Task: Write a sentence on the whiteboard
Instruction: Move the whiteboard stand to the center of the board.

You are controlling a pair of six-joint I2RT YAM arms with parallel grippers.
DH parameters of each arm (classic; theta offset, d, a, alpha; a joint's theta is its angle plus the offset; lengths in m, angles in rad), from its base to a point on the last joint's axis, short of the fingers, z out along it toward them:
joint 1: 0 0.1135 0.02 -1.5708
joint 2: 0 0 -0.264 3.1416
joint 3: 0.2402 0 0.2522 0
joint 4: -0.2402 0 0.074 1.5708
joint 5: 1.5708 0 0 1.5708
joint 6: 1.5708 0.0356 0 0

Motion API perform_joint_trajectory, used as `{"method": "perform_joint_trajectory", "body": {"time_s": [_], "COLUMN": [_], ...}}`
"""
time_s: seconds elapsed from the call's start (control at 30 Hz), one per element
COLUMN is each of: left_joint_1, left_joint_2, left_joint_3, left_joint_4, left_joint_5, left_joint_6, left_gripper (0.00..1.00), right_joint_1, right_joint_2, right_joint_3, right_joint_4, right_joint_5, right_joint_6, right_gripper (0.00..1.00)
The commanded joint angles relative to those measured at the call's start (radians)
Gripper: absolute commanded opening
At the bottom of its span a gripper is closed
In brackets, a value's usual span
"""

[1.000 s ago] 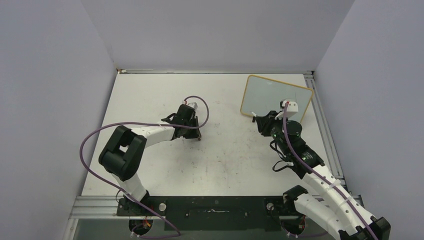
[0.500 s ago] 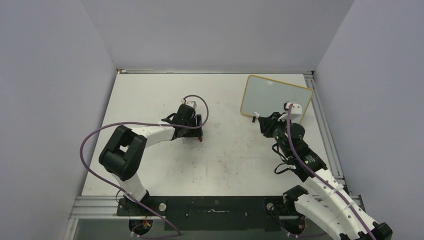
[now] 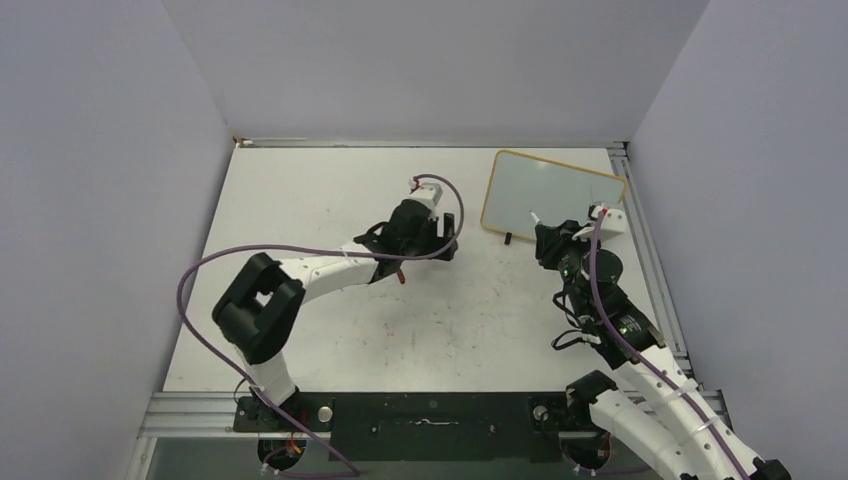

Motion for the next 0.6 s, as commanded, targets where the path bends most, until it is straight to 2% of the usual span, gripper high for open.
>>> {"method": "perform_joint_trajectory", "body": {"time_s": [0.0, 0.2, 0.43, 0.57], "left_joint_1": [-0.068, -0.125, -0.142, -0.165], "left_joint_2": [0.135, 0.335, 0.544, 0.607], "left_joint_3": [0.145, 0.321, 0.516, 0.608], "left_joint_4": [0.175, 0.283, 0.254, 0.204], "left_joint_5": [0.021, 0.036, 0.001, -0.025], "left_joint_6": [-0.021, -0.039, -0.033, 0.008], "left_gripper": [0.73, 0.71, 0.64, 0.63], "right_joint_1": [-0.011, -0.013, -0.013, -0.013], "right_joint_2": [-0.011, -0.01, -0.037, -0.044], "right_joint_3": [0.063, 0.066, 0.066, 0.057], "right_joint_4": [0.058, 0.122, 0.147, 0.147], "right_joint_5": [0.1, 0.095, 0.106, 0.113], "right_joint_6": [-0.033, -0.063, -0.078, -0.086], "right_gripper": [0.05, 0.05, 0.05, 0.05]}}
